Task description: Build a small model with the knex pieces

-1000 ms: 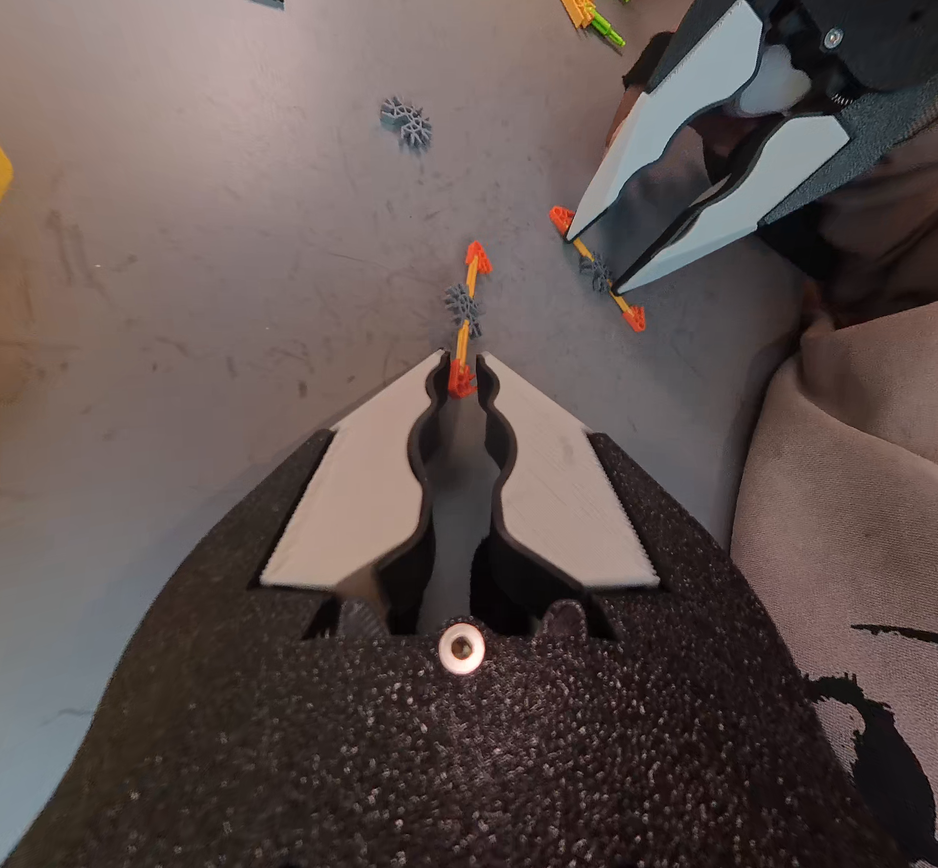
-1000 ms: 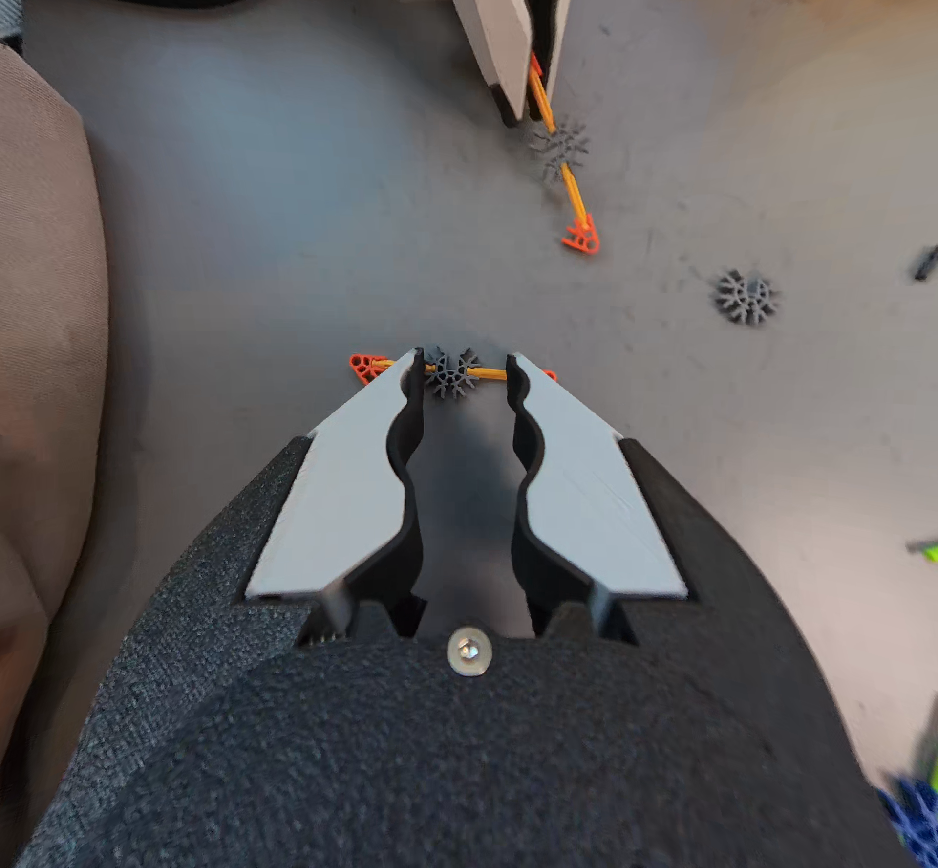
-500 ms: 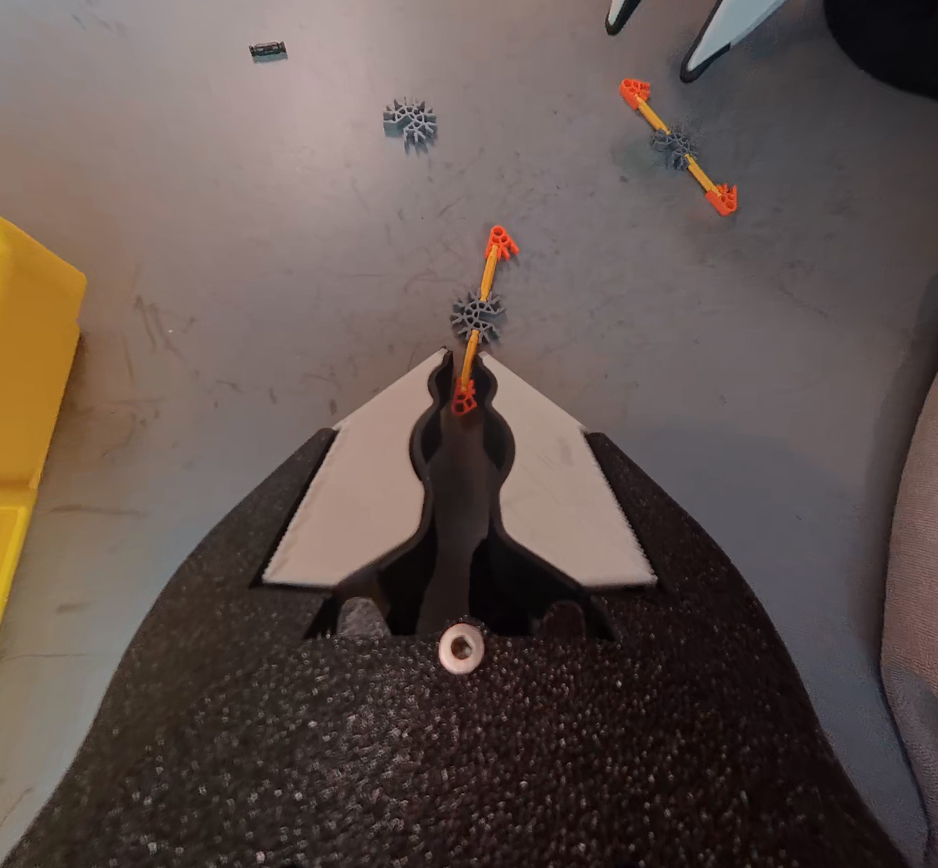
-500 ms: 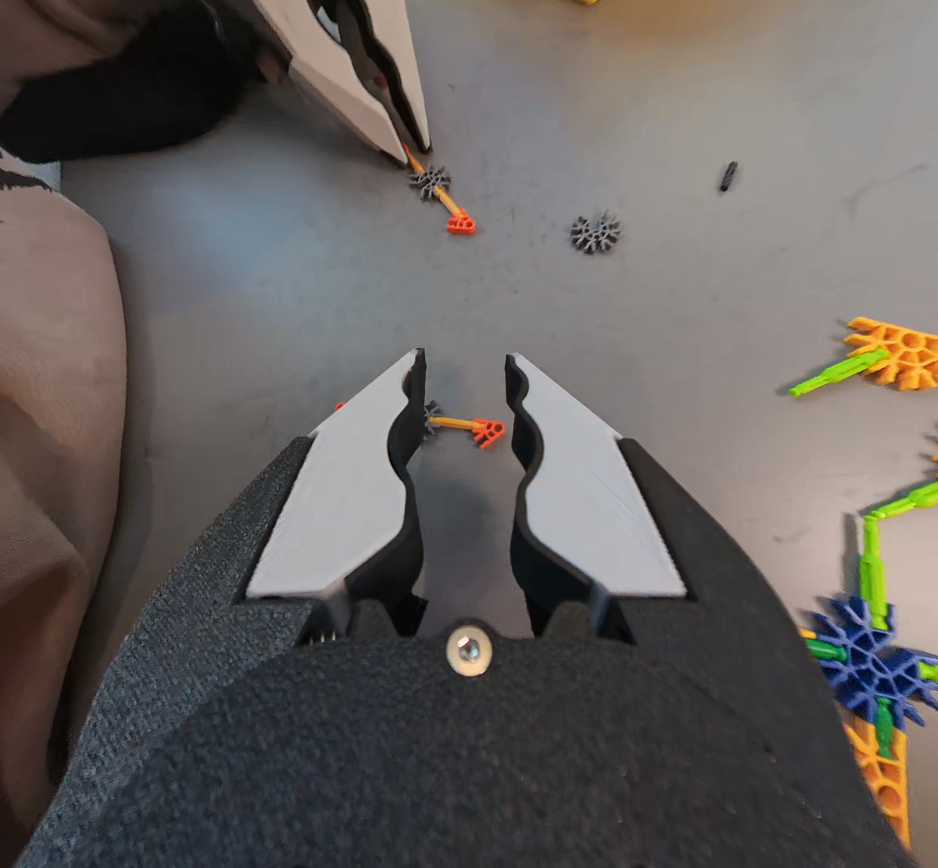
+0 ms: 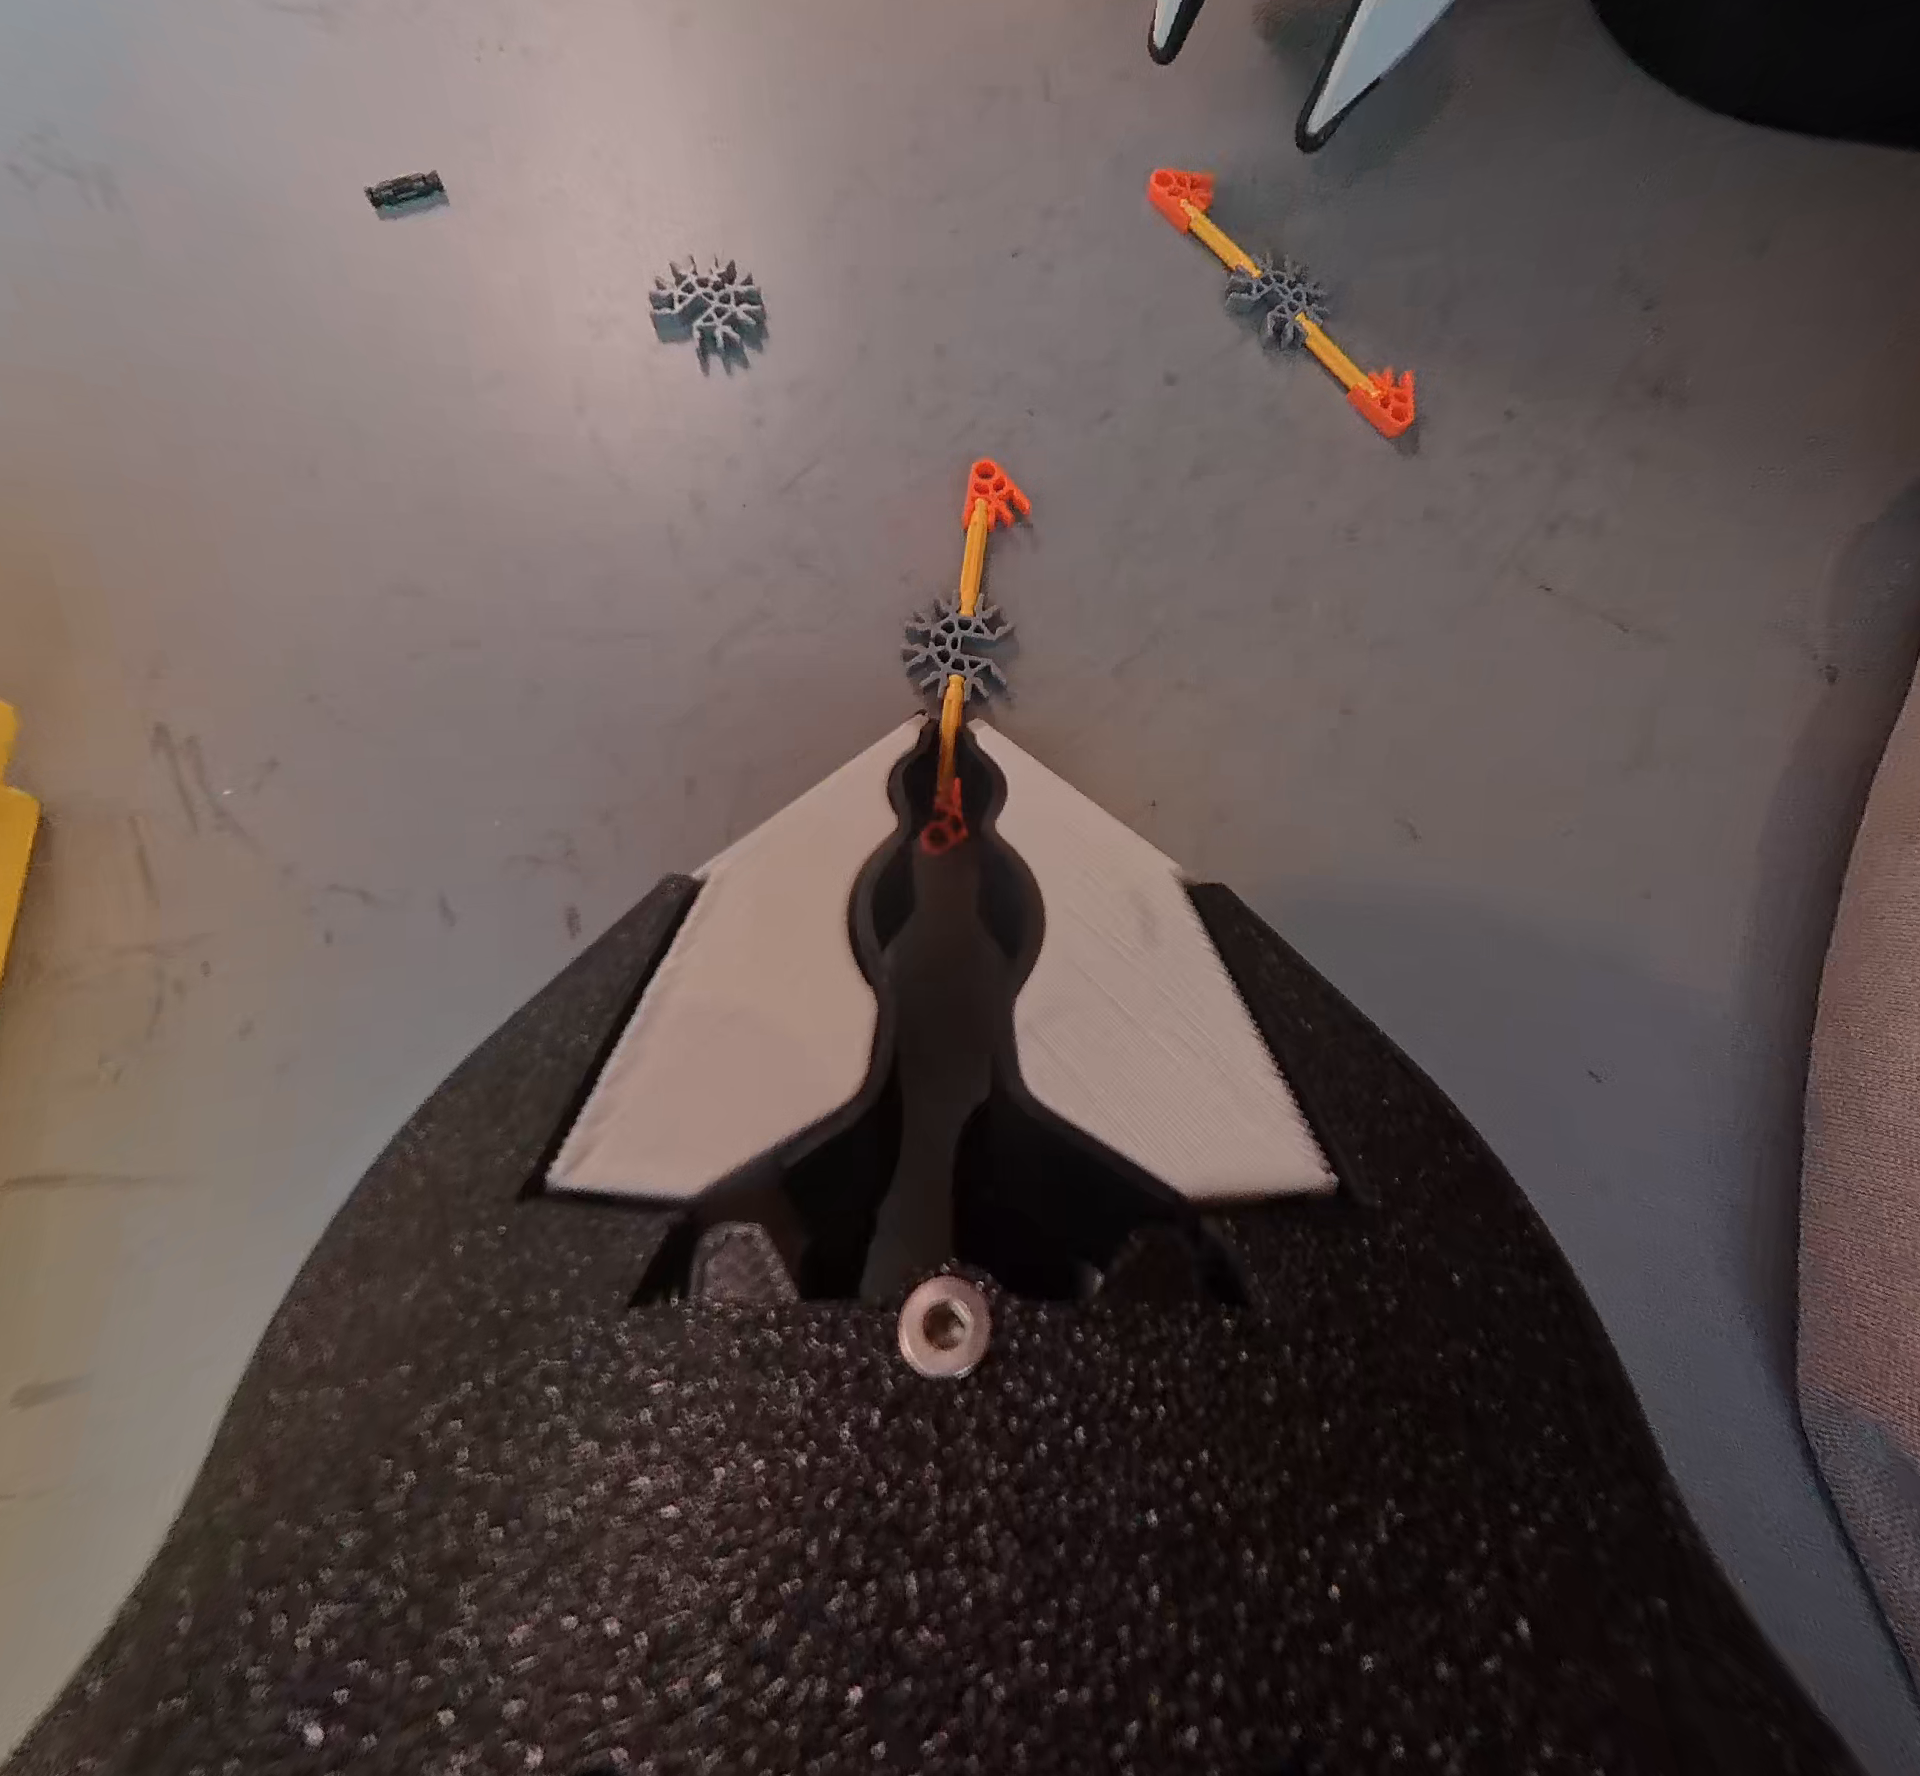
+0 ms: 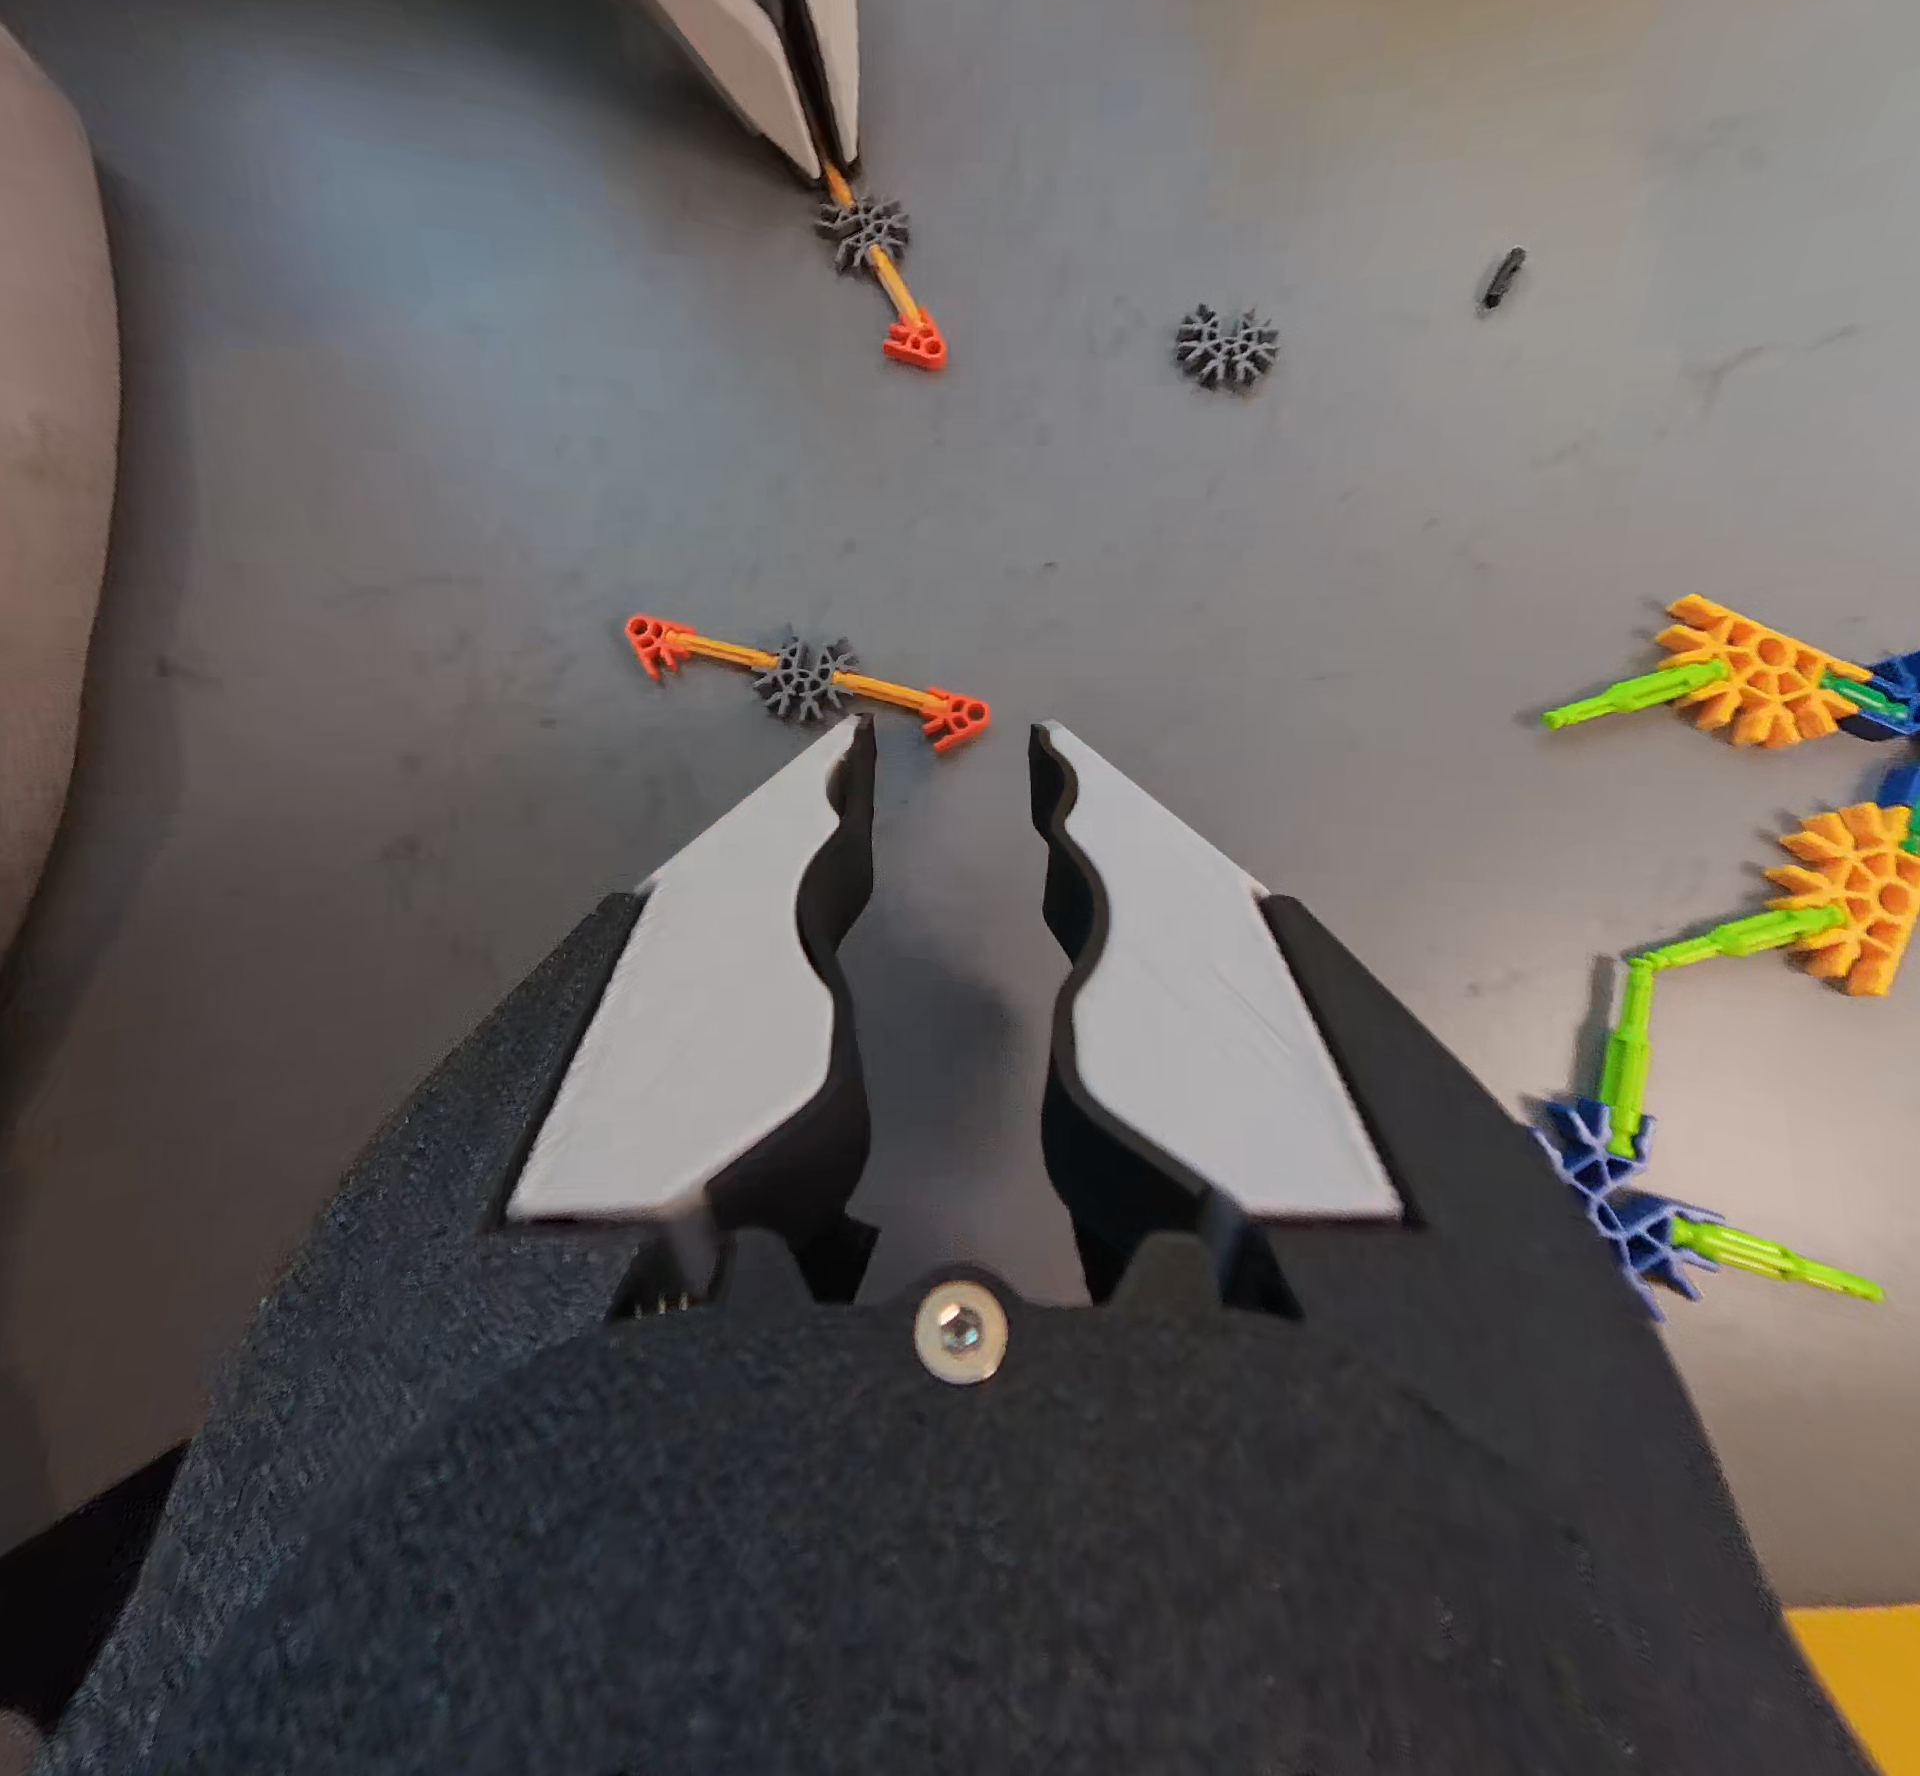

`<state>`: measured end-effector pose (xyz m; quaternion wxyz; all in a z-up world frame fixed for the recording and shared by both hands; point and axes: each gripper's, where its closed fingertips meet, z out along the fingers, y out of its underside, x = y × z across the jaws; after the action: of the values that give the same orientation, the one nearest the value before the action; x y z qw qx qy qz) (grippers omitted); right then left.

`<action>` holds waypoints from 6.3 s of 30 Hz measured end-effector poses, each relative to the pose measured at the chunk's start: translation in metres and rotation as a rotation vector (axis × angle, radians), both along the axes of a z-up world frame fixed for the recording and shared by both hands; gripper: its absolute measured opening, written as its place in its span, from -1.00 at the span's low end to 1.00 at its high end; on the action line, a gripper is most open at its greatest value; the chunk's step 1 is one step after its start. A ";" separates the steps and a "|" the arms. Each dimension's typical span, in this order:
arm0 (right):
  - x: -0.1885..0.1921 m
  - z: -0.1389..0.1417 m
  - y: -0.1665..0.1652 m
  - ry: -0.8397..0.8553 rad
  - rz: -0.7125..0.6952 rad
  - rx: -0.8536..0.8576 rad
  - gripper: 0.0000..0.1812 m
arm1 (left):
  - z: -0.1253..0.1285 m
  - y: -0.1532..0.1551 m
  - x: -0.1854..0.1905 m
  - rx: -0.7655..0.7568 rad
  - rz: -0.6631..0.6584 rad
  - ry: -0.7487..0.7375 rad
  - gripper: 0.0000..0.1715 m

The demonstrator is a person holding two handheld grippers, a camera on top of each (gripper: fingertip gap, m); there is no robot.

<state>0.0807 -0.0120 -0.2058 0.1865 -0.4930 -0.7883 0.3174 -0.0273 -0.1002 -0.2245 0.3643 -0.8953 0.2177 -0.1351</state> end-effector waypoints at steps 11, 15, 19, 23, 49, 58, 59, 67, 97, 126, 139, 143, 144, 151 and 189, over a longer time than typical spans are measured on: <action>-0.013 -0.014 -0.039 -0.033 0.105 0.070 -0.77 | 0.000 0.007 0.024 0.009 -0.015 -0.017 -0.96; -0.022 -0.014 -0.054 -0.061 0.067 0.039 -0.79 | 0.000 0.008 0.027 0.007 -0.009 -0.029 -0.96; -0.038 0.001 -0.043 0.002 -0.019 -0.038 -0.75 | 0.001 0.007 0.028 0.006 -0.008 -0.038 -0.95; -0.070 0.024 0.004 0.090 -0.153 -0.023 -0.78 | 0.001 0.007 0.029 0.009 -0.016 -0.037 -0.95; -0.141 0.077 -0.026 0.272 -0.054 -0.434 -0.99 | 0.076 0.017 0.007 0.190 0.123 -0.566 -0.82; -0.105 0.118 -0.076 0.467 -0.101 -0.932 -0.99 | 0.118 0.017 0.031 0.344 0.056 -0.714 -0.85; -0.104 0.117 -0.075 0.480 -0.112 -0.948 -0.99 | 0.120 0.017 0.031 0.357 0.058 -0.714 -0.87; -0.104 0.115 -0.075 0.500 -0.106 -0.965 -0.99 | 0.128 0.018 0.019 0.395 0.103 -0.727 -0.95; -0.086 0.062 -0.084 0.239 0.127 -0.451 -0.99 | 0.071 0.009 0.034 0.198 -0.034 -0.379 -0.97; -0.070 -0.008 -0.077 -0.371 0.014 -0.553 -0.99 | 0.000 -0.007 0.034 0.020 -0.227 0.045 -0.96; -0.071 -0.010 -0.073 -0.388 0.000 -0.454 -0.87 | 0.000 -0.015 0.032 0.025 -0.233 0.054 -0.96; -0.070 -0.007 -0.069 -0.336 0.056 -0.366 -0.90 | 0.001 -0.017 0.034 0.028 -0.253 0.043 -0.96; -0.068 -0.006 -0.070 -0.321 0.099 -0.331 -0.91 | 0.002 -0.018 0.036 0.033 -0.260 0.034 -0.96; -0.070 -0.011 -0.074 -0.187 0.309 -0.064 -0.90 | 0.008 -0.028 0.039 0.092 -0.427 0.041 -0.96; -0.064 -0.015 -0.089 -0.177 0.578 0.095 -0.96 | 0.001 0.000 0.019 0.105 -0.634 0.129 -0.90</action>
<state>0.0165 -0.1006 -0.2213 0.0419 -0.2646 -0.9231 0.2760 -0.0083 -0.0999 -0.2238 0.3354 -0.7696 0.5149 -0.1734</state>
